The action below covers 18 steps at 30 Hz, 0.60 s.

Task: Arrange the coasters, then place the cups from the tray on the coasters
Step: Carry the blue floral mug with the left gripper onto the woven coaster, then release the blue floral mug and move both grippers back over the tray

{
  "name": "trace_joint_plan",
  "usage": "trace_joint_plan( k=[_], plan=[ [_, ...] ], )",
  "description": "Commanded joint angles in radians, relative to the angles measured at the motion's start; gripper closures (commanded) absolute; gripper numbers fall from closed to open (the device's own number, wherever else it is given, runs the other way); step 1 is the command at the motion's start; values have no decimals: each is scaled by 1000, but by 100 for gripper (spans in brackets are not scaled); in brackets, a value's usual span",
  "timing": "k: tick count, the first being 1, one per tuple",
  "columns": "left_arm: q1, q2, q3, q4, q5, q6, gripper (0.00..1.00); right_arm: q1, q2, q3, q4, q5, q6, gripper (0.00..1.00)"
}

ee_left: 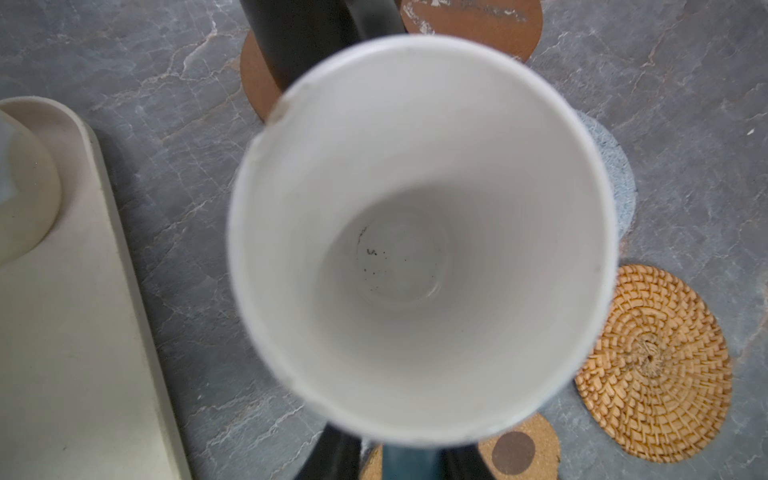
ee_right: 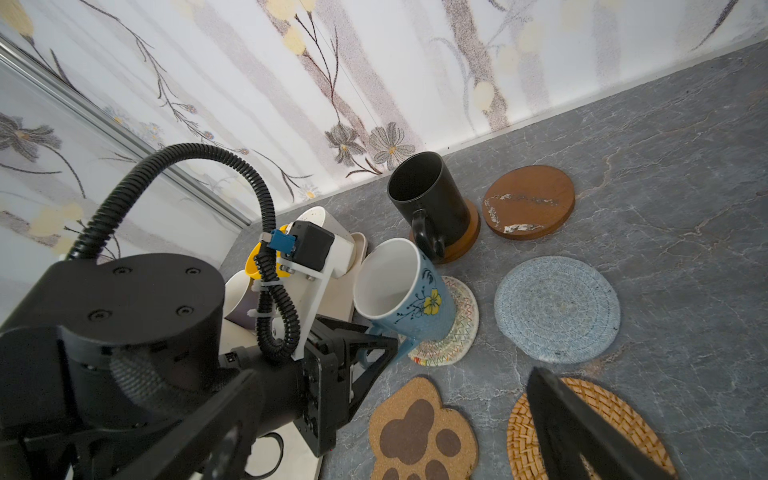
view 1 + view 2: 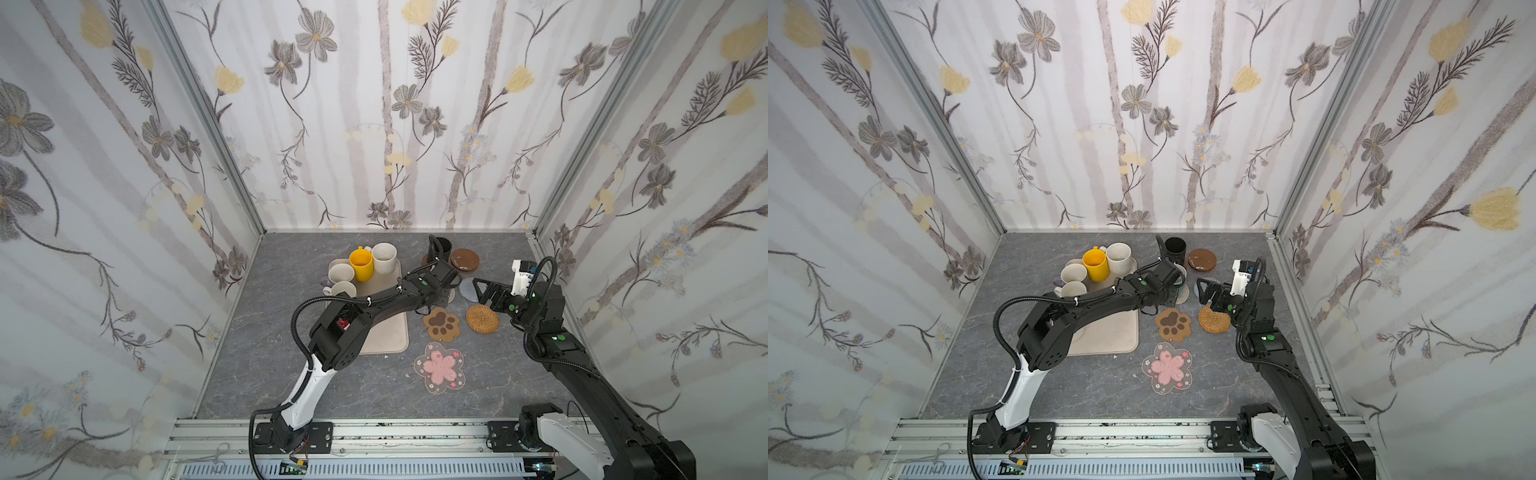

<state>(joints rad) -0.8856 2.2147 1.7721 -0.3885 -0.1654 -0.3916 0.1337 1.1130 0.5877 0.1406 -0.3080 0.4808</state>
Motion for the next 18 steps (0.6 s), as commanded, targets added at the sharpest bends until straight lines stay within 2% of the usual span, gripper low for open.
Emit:
trace_joint_plan(
  k=[1,4,12,18],
  plan=[
    [2,-11,-4,28,-14,-6,50,0,1,1,36,-17,1,0],
    [0,-15,-5,29,-20,-4,35,0,1,8,25,-12,-8,0],
    [0,-45,-5,33,-51,-5,11,0,-12,26,-3,-11,-23,0],
    [9,-123,-29,37,-80,-5,0,48,10,83,-73,31,-77,0]
  ],
)
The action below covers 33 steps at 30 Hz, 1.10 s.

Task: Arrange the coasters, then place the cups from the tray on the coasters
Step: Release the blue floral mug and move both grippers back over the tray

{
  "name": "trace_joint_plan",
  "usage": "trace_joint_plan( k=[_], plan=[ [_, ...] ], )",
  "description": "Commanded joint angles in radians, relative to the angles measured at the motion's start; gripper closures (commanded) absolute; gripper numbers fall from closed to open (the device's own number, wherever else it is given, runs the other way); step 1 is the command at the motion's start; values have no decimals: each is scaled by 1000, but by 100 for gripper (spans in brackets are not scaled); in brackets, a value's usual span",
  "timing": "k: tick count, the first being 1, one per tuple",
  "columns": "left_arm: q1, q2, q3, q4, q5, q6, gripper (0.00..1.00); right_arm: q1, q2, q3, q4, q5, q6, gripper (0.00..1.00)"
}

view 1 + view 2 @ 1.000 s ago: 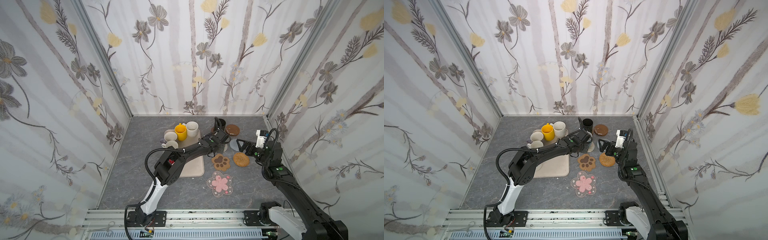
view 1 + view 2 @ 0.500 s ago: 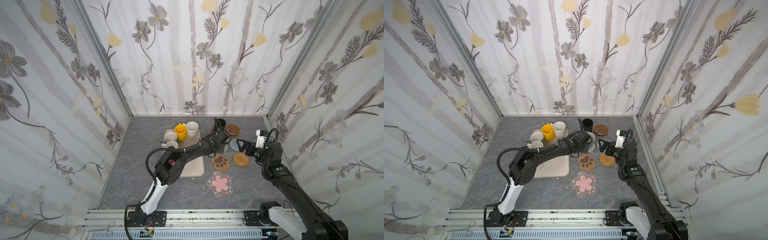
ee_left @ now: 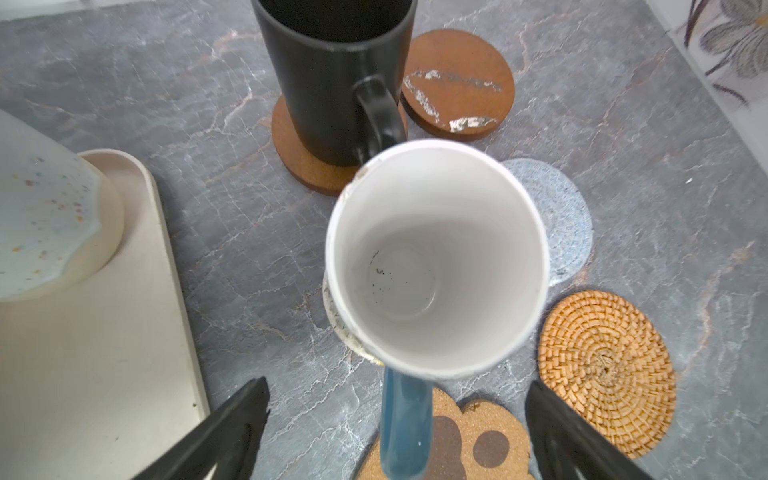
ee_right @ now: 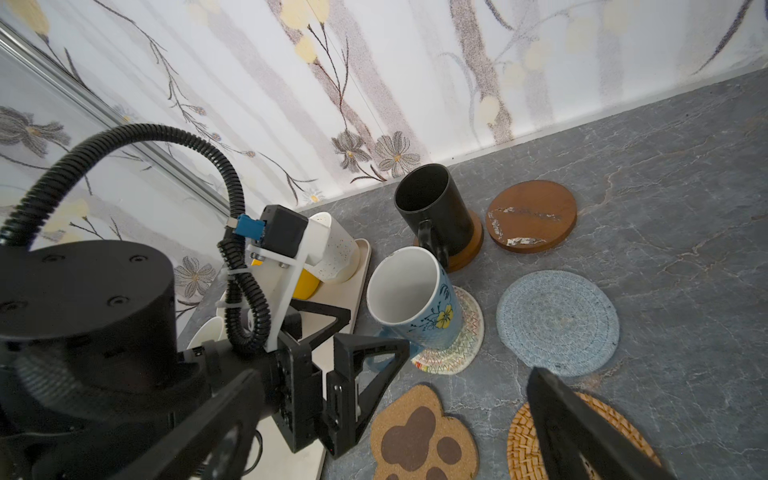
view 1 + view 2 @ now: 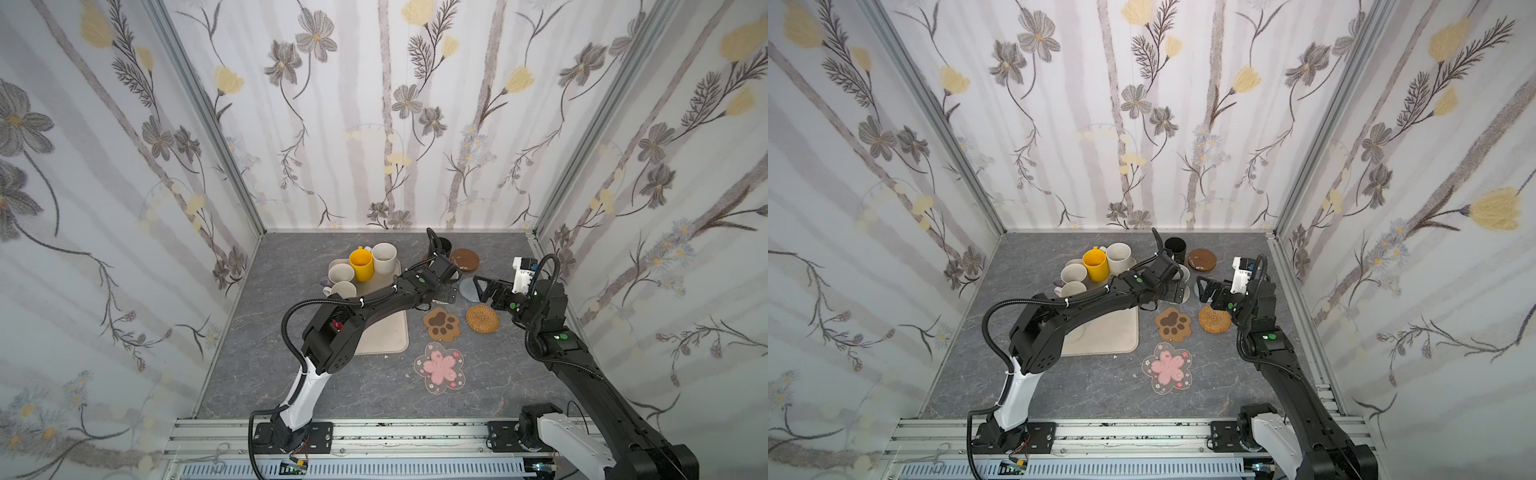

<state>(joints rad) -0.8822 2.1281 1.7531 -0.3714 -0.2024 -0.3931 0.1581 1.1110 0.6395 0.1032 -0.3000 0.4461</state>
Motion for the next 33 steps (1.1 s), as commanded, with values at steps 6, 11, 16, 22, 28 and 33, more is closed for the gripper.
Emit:
trace_joint_plan(
  k=[6,11,16,22,28,33],
  plan=[
    [49,-176,-102,35,-36,-16,0,118,-6,90,-91,116,-95,0],
    [95,-351,-251,75,-43,-36,0,165,11,163,-116,124,-117,2],
    [138,-559,-420,121,-47,-61,0,249,77,254,-159,120,-195,5],
    [215,-789,-609,135,-4,-114,0,440,259,428,-264,33,-396,7],
    [351,-1049,-787,134,80,-140,0,573,446,576,-338,19,-537,7],
    [449,-1146,-871,124,146,-134,0,656,588,684,-372,54,-623,8]
  ],
)
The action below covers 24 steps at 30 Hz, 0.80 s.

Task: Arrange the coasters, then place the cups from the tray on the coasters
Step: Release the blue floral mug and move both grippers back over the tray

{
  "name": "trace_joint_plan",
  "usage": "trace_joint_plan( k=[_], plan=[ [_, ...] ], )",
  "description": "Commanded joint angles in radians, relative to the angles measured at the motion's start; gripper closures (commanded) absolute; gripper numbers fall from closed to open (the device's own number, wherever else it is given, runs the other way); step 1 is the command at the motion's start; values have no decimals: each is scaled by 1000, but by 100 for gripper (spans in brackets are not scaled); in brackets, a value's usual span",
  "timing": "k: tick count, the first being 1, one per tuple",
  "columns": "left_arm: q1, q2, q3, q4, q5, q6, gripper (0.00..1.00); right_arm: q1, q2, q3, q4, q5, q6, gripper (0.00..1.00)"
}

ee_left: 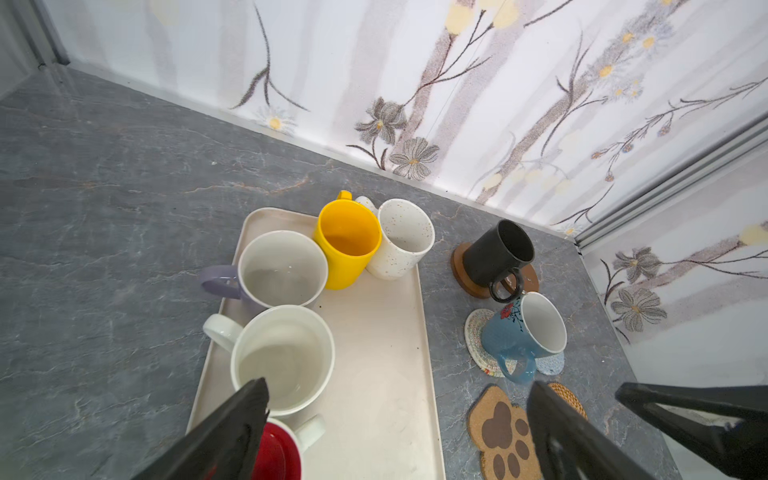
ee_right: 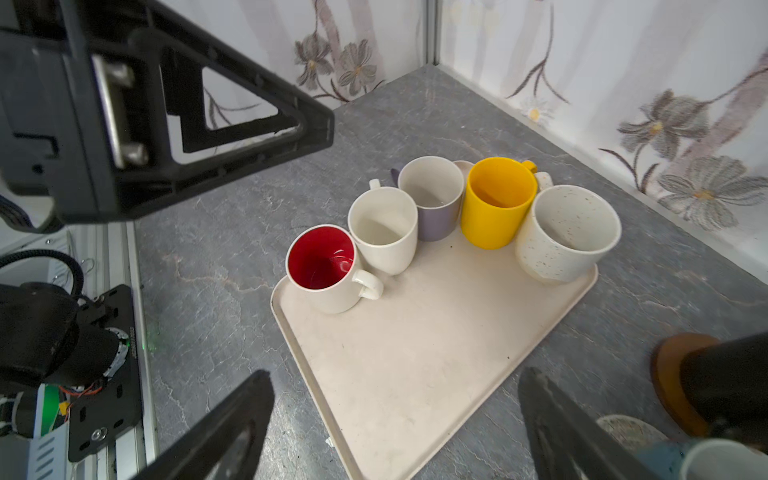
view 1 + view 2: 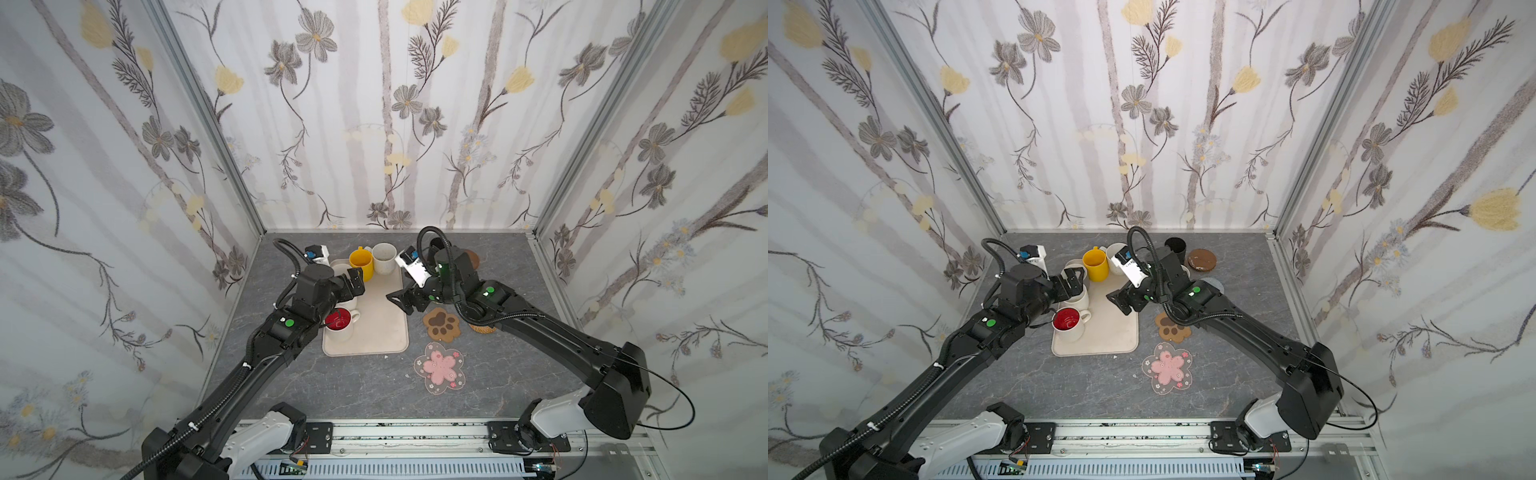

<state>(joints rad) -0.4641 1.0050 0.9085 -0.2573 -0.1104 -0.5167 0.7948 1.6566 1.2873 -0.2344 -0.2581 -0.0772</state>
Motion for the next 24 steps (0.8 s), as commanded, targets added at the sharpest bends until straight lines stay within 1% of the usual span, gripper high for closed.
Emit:
trace_joint_plan(
  k=[1,4,8,12,15,17,19,21,24],
  plan=[
    [55,-31,-39,7,70,-10,0,53,67,58,-43,17,-115,8],
    [137,-50,-77,1,140,-16,0,93,131,114,-80,15,-159,9],
    [238,-77,-119,1,219,-21,0,136,206,161,-113,46,-199,12],
    [296,-94,-149,2,245,-13,0,158,246,162,-104,13,-252,17],
    [326,-90,-163,3,258,-12,0,156,278,173,-109,-19,-297,24],
    [339,-85,-169,4,262,-10,0,154,307,193,-119,-35,-323,28],
    [350,-82,-179,7,263,-9,0,150,343,222,-135,-59,-346,27],
    [351,-80,-187,9,260,0,0,144,375,250,-147,-85,-370,19],
    [351,-86,-198,9,251,16,0,133,424,283,-158,-122,-414,16]
  ],
)
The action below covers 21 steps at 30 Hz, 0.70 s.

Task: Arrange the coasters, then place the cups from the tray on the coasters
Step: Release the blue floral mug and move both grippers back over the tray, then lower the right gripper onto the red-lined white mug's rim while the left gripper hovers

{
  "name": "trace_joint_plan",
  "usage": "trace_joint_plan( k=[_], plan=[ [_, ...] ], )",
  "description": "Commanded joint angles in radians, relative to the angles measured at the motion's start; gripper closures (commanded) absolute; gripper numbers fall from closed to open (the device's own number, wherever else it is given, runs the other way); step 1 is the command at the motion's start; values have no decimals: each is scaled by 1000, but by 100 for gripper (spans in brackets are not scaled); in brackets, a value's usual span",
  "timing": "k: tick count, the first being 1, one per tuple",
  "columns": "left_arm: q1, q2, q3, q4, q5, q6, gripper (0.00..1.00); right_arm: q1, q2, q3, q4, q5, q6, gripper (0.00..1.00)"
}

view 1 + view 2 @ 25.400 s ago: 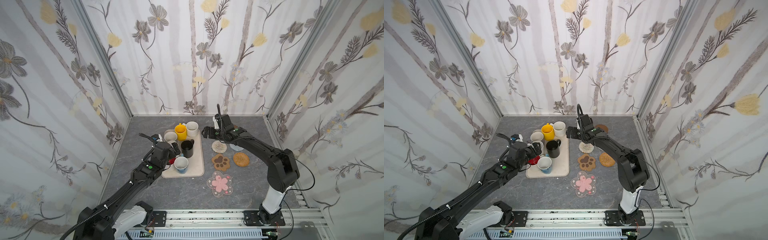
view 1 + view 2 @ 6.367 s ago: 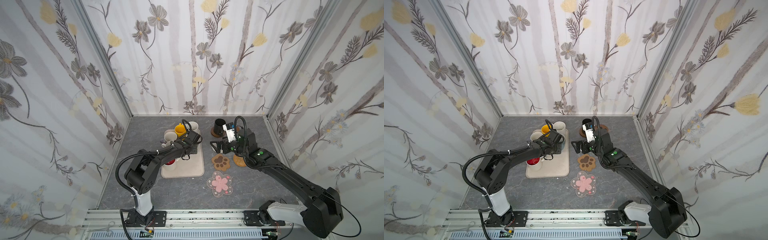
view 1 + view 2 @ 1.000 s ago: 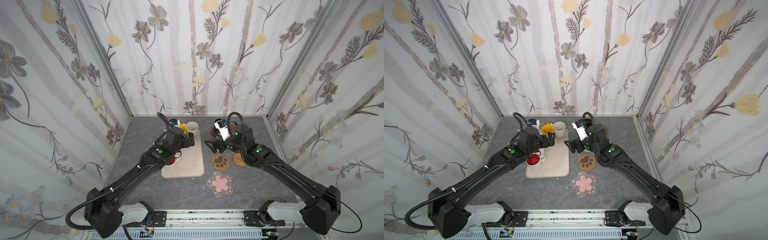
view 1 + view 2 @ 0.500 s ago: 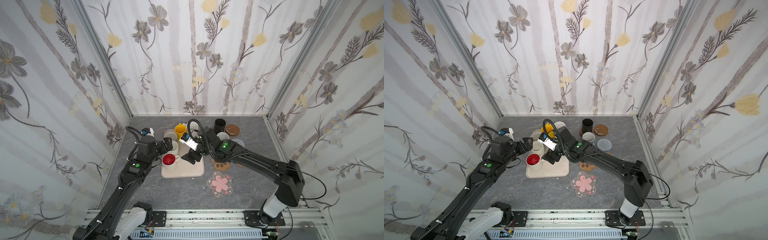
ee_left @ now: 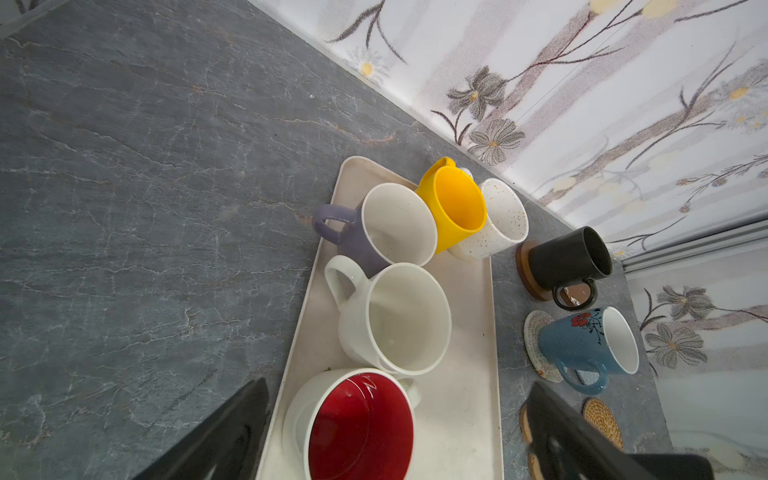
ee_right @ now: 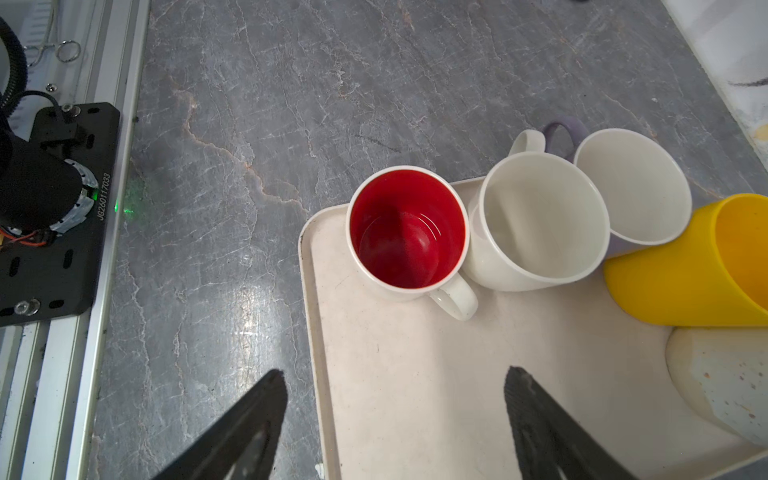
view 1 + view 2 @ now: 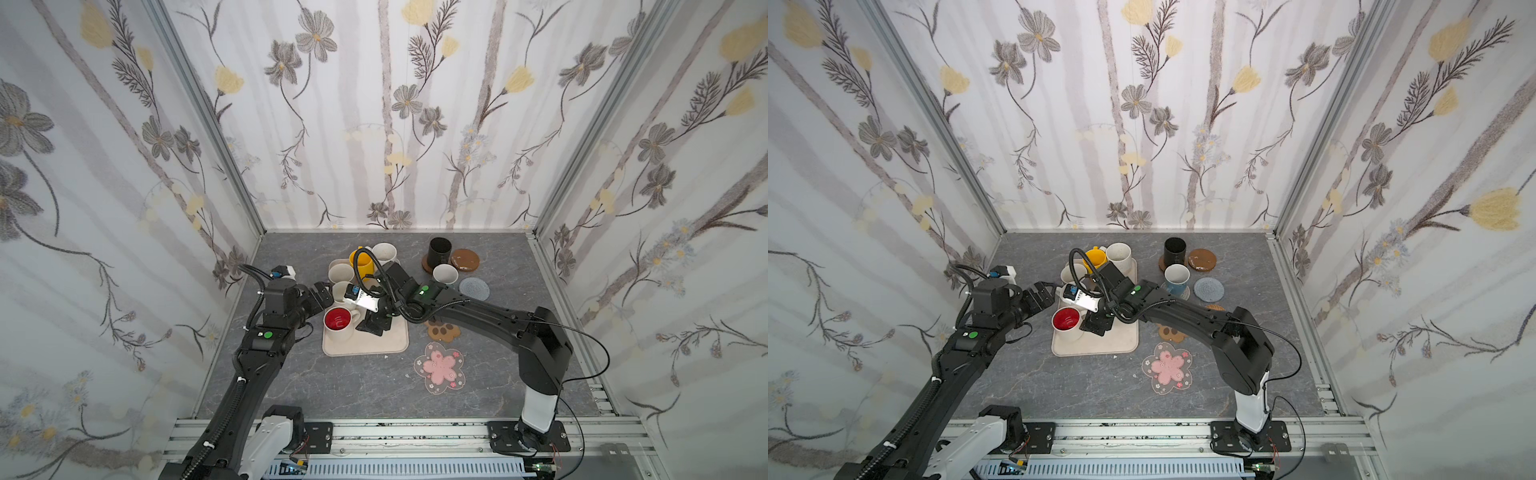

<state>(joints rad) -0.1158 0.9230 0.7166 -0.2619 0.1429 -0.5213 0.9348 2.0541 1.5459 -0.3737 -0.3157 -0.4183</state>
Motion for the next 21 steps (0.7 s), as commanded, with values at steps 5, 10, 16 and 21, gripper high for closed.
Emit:
trace_joint_plan(
  k=[5,10,16,21],
  plan=[
    [5,-9,-12,13,-27,25,0,-26,97,93,-53,-97,-135,16],
    [8,-17,-21,13,-53,25,0,-52,156,138,-67,-142,-180,17],
    [8,-31,-31,13,-89,30,0,-57,221,167,-69,-173,-204,23],
    [8,-12,-32,13,-89,31,0,-57,251,172,-40,-174,-203,27]
  ],
)
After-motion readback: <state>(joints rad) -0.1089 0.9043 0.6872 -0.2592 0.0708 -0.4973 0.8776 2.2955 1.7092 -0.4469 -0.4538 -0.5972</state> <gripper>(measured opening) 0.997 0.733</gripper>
